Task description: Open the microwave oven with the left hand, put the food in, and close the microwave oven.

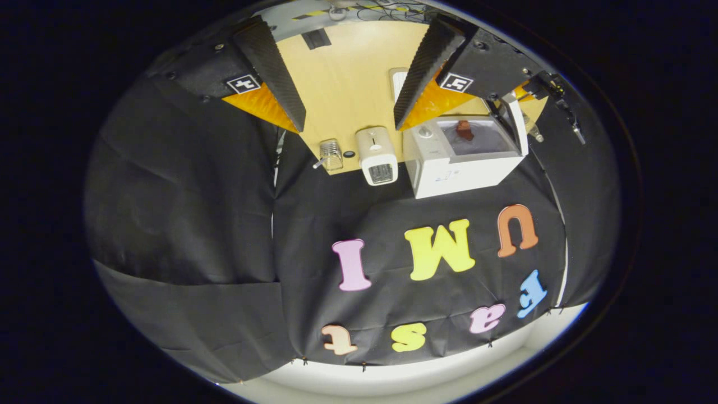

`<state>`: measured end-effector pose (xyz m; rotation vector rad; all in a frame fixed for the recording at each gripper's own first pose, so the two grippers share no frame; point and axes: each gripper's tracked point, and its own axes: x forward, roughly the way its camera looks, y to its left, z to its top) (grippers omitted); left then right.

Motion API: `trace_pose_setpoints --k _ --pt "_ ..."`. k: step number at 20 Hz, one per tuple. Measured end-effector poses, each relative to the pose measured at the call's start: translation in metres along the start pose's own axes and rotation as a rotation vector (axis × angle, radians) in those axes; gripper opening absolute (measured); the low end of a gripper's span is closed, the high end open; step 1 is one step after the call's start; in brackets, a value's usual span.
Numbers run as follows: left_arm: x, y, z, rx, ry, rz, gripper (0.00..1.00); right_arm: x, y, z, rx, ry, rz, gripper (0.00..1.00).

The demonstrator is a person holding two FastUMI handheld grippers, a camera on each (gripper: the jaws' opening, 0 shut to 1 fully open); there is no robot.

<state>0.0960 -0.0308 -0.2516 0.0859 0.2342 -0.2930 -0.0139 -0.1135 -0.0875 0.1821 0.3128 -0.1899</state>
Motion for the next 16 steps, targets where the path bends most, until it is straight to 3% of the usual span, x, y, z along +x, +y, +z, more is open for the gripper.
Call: trace_pose_setpoints --k 9,10,11,16 --pt "0.086 -0.047 0.019 -0.010 -0.009 0.015 0.00 0.043 -0.057 0.008 -0.047 0.039 0.001 1.00" --pt "0.096 -0.050 0.022 -0.014 -0.009 0.019 0.00 0.048 -0.062 0.009 -0.046 0.042 0.001 0.91" --pt "0.105 -0.053 0.024 -0.016 -0.011 0.022 0.00 0.053 -0.068 0.010 -0.046 0.044 -0.002 1.00" --pt "0.149 -0.059 0.034 -0.030 -0.017 0.036 0.00 0.076 -0.084 0.013 -0.042 0.051 -0.004 1.00"
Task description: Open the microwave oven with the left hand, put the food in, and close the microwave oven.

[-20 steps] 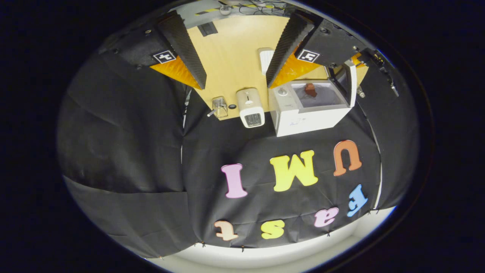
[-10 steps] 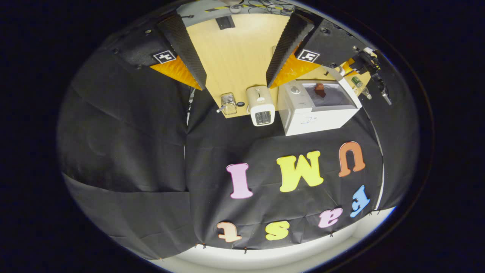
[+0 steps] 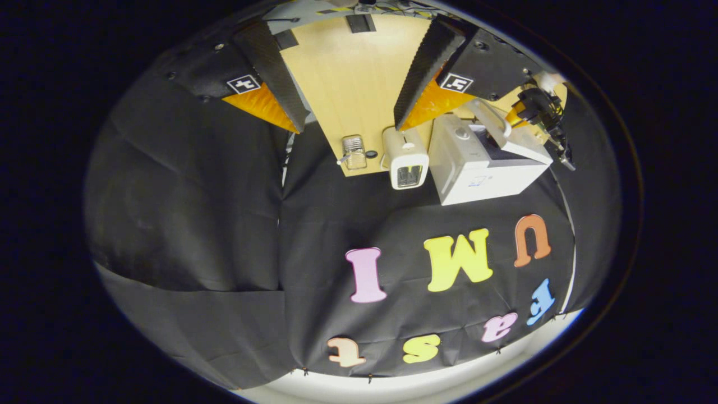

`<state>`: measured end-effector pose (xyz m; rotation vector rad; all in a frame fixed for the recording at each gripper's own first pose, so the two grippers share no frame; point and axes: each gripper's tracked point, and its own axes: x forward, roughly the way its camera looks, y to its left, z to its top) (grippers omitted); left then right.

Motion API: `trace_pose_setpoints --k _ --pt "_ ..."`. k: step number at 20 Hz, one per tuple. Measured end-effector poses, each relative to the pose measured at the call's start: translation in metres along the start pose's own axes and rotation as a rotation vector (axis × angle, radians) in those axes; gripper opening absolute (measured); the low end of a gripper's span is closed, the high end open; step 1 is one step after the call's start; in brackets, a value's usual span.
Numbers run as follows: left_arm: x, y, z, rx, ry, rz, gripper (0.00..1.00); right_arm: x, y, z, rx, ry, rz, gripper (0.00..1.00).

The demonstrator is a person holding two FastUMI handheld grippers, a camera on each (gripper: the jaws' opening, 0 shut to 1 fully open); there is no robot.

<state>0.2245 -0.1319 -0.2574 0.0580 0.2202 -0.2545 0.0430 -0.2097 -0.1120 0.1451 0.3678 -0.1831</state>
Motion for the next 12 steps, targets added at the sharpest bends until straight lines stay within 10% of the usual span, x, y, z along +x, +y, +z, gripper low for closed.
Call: trace_pose_setpoints --k 12 --pt "0.049 0.000 0.004 -0.004 0.024 0.025 0.00 0.031 -0.006 -0.009 0.018 0.056 -0.006 1.00"
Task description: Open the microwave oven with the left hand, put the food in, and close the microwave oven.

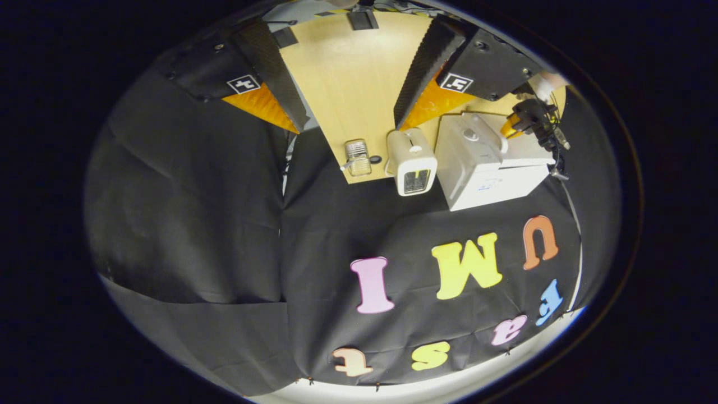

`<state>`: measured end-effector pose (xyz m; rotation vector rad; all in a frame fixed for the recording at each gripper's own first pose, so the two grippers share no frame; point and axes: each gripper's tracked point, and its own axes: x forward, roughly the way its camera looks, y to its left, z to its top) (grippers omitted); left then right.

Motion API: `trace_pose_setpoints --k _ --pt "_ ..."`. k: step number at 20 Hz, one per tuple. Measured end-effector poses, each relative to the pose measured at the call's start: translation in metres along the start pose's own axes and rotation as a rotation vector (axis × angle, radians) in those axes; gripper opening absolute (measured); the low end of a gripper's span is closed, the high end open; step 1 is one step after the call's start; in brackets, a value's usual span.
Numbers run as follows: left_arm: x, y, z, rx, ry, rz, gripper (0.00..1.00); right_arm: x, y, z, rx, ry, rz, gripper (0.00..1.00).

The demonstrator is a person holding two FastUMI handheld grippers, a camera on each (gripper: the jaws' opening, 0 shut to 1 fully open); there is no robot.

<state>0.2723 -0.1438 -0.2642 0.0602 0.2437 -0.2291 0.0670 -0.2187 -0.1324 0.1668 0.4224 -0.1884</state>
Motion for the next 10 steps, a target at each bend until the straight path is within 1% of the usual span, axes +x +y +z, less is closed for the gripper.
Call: trace_pose_setpoints --k 5,6,7,8,10 --pt "0.007 -0.003 0.000 0.023 0.017 0.000 0.00 0.009 0.006 0.003 0.004 0.006 0.020 1.00" --pt "0.014 0.000 0.000 0.024 0.021 0.020 0.00 0.009 0.006 0.002 0.000 0.009 0.021 1.00" --pt "0.013 -0.002 -0.006 -0.016 0.051 0.025 0.00 0.010 0.007 0.002 0.000 0.012 0.025 1.00" --pt "0.011 0.000 -0.005 -0.047 0.040 0.027 0.00 0.010 0.010 0.003 -0.003 0.011 0.030 1.00" --pt "0.009 0.002 -0.007 -0.051 0.045 0.047 0.00 0.010 0.012 0.003 -0.009 0.008 0.033 1.00"
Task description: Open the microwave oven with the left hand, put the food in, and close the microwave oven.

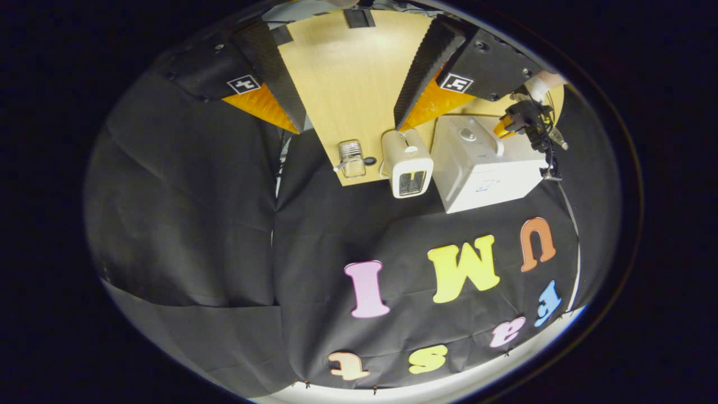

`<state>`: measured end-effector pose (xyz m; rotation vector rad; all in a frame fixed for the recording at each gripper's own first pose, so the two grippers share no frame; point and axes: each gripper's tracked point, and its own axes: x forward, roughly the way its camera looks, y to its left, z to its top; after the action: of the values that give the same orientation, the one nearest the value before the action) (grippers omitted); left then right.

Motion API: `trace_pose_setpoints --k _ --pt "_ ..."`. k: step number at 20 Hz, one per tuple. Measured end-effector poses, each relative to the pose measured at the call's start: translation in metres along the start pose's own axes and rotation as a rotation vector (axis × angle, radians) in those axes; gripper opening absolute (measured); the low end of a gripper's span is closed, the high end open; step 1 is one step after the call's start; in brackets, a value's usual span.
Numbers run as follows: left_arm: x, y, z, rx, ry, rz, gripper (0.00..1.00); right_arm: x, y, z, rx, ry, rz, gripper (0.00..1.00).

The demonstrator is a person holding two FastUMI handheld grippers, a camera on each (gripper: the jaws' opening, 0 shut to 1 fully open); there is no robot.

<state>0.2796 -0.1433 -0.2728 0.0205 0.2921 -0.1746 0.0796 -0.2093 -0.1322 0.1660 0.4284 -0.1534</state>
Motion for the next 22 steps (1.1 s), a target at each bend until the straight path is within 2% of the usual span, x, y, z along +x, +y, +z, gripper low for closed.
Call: trace_pose_setpoints --k 1,2,3,4,5,6,7,8,9,10,12,13,15,16,17,22 --pt "-0.002 0.000 0.002 0.001 -0.005 0.001 0.00 0.000 0.002 0.000 -0.003 0.001 0.007 1.00" --pt "-0.006 0.004 0.003 0.006 -0.008 0.009 0.00 -0.001 0.003 0.000 -0.005 -0.003 0.007 0.91" --pt "-0.012 0.008 0.005 0.015 -0.014 0.015 0.00 -0.002 0.005 0.002 -0.008 -0.006 0.010 1.00" --pt "-0.019 0.014 0.007 0.029 -0.020 0.036 0.00 -0.003 0.008 0.000 -0.011 -0.007 0.013 1.00" --pt "-0.025 0.020 0.008 0.040 -0.022 0.048 0.00 -0.004 0.009 0.000 -0.014 -0.007 0.016 0.91" --pt "-0.034 0.028 0.009 0.057 -0.026 0.076 0.00 -0.004 0.012 -0.001 -0.016 -0.007 0.019 1.00" --pt "-0.044 0.036 0.009 0.076 -0.029 0.099 0.00 -0.005 0.015 -0.002 -0.017 -0.006 0.022 0.91" --pt "-0.051 0.041 0.011 0.085 -0.038 0.119 0.00 -0.006 0.018 -0.002 -0.018 -0.007 0.023 1.00" --pt "-0.056 0.045 0.008 0.083 -0.037 0.123 0.02 -0.007 0.022 -0.002 -0.022 -0.010 0.025 1.00" --pt "-0.064 0.046 0.004 0.085 -0.027 0.117 0.12 -0.008 0.026 -0.005 -0.025 -0.010 0.027 0.91" --pt "-0.079 0.051 0.000 0.103 -0.019 0.128 0.96 -0.013 0.037 -0.006 -0.039 -0.013 0.035 0.91" --pt "-0.087 0.053 0.001 0.104 -0.022 0.127 0.96 -0.016 0.042 -0.006 -0.046 -0.018 0.038 1.00" --pt "-0.106 0.056 0.008 0.094 -0.036 0.130 0.96 -0.024 0.054 -0.006 -0.059 -0.030 0.044 1.00" --pt "-0.115 0.058 0.012 0.086 -0.039 0.130 0.96 -0.028 0.062 -0.007 -0.062 -0.034 0.052 0.91" --pt "-0.128 0.060 0.018 0.078 -0.046 0.131 0.96 -0.032 0.071 -0.007 -0.066 -0.043 0.059 1.00" --pt "-0.204 0.084 0.068 0.071 -0.114 0.138 0.96 -0.055 0.126 0.000 -0.107 -0.105 0.099 1.00"
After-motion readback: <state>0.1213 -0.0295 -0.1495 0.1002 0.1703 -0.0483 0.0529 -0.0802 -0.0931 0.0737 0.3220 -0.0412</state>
